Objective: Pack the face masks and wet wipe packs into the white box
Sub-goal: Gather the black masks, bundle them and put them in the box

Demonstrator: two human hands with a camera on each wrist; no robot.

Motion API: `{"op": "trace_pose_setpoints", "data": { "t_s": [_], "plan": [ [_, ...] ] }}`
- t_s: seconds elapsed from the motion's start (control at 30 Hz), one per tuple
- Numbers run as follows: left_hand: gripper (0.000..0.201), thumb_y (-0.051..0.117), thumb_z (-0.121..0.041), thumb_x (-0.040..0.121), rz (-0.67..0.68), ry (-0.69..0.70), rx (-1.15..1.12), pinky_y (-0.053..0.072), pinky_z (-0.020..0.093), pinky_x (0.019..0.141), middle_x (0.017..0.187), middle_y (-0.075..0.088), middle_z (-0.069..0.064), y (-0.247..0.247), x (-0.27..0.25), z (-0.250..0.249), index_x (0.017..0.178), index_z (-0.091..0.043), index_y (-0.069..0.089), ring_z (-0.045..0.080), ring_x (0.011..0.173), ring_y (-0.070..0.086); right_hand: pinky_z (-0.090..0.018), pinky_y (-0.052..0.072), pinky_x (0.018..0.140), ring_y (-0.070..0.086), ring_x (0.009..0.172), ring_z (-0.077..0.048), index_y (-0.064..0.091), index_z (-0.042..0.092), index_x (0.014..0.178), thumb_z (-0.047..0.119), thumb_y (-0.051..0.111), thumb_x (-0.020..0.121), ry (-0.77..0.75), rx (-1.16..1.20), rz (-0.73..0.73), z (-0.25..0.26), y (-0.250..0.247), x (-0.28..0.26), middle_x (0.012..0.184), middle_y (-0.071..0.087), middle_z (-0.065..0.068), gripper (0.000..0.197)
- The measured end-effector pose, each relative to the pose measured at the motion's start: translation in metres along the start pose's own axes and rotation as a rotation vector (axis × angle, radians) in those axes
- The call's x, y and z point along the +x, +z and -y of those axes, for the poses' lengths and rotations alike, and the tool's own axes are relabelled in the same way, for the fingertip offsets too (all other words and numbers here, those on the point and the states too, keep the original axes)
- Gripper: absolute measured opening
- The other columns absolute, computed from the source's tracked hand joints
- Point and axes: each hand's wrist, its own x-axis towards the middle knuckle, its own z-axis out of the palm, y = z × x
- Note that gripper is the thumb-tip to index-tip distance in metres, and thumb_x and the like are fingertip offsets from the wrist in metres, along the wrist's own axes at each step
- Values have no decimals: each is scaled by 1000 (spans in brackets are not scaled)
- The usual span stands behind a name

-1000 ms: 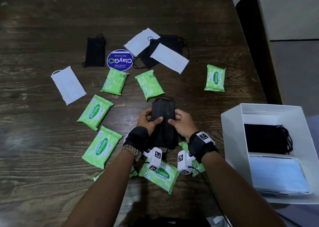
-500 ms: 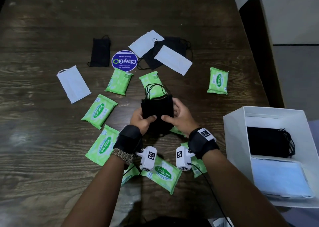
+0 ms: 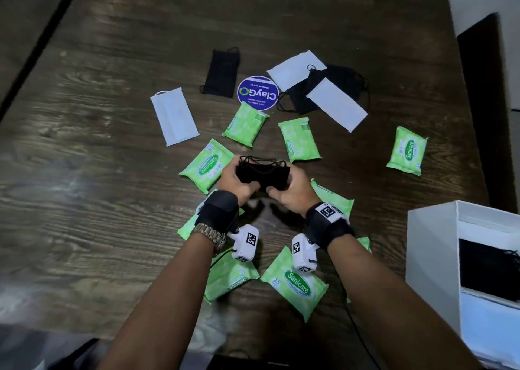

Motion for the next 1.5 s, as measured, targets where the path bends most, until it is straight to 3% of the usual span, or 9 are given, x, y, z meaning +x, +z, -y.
{"op": "trace_pose_setpoints", "data": {
  "t_s": [0.07, 0.3, 0.43, 0.57, 0.7, 0.8, 1.13, 1.33, 1.5],
  "plan": [
    [38, 63, 20, 64, 34, 1, 21, 47, 9, 68, 83, 60, 2, -1, 4, 4, 97, 4, 54, -11, 69, 58, -11, 45, 86, 63, 95, 10, 60, 5, 108, -26, 62, 74, -10, -8, 46, 3, 6, 4, 96, 71, 16, 46],
    [31, 62, 8, 63, 44, 3, -38, 45, 10, 68, 81, 57, -1, 7, 4, -1, 87, -7, 52, -10, 69, 58, -9, 45, 79, 61, 83, 12, 55, 4, 100, -21, 63, 73, 6, -33, 37, -1, 11, 9, 90, 64, 8, 37],
    [24, 58, -2, 63, 50, -58, 8, 36, 19, 69, 74, 43, -1, 15, 7, -2, 76, -15, 44, 4, 65, 42, -16, 48, 81, 62, 84, 3, 60, 6, 96, -19, 61, 77, 6, -23, -10, -3, 17, 9, 90, 67, 7, 32],
    [27, 59, 6, 71, 126, 37, 95, 45, 11, 70, 81, 56, 1, 17, 2, -5, 90, -12, 52, -9, 69, 55, -28, 51, 88, 66, 97, -12, 64, -5, 109, -14, 67, 81, 92, -22, -129, 0, 5, 3, 104, 70, -10, 29],
    [19, 71, -18, 79, 206, 69, 150, 42, 27, 67, 75, 57, 1, 18, 4, -9, 87, -11, 56, 10, 70, 53, -37, 56, 91, 70, 103, -22, 67, 1, 111, 1, 75, 82, 157, 111, -361, 14, -27, -9, 109, 73, -10, 31],
    [15, 72, -13, 82, 285, 55, 164, 41, 22, 63, 66, 58, -14, 36, -1, -19, 81, -17, 58, 2, 63, 54, -41, 57, 89, 70, 103, -26, 64, -3, 115, -1, 76, 81, 179, 246, -453, 26, -60, -24, 112, 72, -14, 36],
    [22, 72, 2, 80, 510, 196, 230, 48, 17, 70, 79, 60, -1, 174, -17, -102, 91, -10, 59, 0, 71, 57, -39, 57, 89, 71, 98, -17, 73, 16, 99, 6, 80, 80, 68, 25, -589, 68, -240, -138, 100, 76, -4, 22],
    [42, 72, 1, 76, 556, 378, 446, 46, 9, 68, 97, 62, -5, 298, -50, -115, 108, -20, 57, 4, 75, 58, -38, 54, 87, 65, 84, -14, 59, 25, 79, 13, 80, 79, 305, -282, -761, 40, -344, -211, 79, 66, 8, 24],
    [39, 68, 2, 67, 664, 579, 753, 48, 31, 78, 105, 57, 3, 377, -79, -93, 101, -13, 58, 23, 91, 57, -31, 51, 88, 65, 96, -22, 65, 12, 107, 12, 77, 76, 531, -553, -684, 11, -387, -249, 99, 69, -3, 33]
  ]
}}
